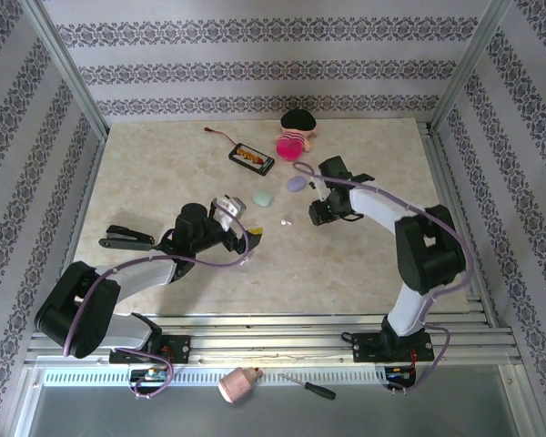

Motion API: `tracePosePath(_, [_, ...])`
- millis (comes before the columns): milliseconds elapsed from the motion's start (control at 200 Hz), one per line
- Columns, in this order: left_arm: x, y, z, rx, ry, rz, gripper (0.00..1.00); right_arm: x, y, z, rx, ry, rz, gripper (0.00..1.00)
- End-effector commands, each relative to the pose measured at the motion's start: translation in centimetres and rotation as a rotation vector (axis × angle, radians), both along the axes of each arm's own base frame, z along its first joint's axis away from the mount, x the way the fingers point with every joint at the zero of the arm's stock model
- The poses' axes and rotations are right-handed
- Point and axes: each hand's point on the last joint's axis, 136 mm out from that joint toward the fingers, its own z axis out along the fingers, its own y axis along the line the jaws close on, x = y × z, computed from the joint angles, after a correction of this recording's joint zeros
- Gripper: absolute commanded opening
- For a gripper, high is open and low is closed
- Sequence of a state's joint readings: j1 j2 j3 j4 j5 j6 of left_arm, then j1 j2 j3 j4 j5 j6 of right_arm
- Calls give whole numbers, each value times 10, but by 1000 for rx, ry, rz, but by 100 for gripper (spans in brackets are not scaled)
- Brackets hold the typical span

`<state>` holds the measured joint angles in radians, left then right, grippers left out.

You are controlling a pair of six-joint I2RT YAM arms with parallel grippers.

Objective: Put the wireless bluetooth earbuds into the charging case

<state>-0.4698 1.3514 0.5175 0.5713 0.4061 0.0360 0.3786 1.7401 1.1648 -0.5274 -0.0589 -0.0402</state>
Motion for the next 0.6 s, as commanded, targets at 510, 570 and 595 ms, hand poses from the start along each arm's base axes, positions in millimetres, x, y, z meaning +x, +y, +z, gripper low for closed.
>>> tracePosePath(510, [-26,-15,21,-462,695,84,83,-86,129,91,196,-458,835,44])
tracePosePath(570, [-27,-24,29,-519,696,23,79,-91,134,95,232,-460,859,44])
tracePosePath(595, [-27,-27,31,-532,697,2,77,-93,136,97,249,-463,868,43])
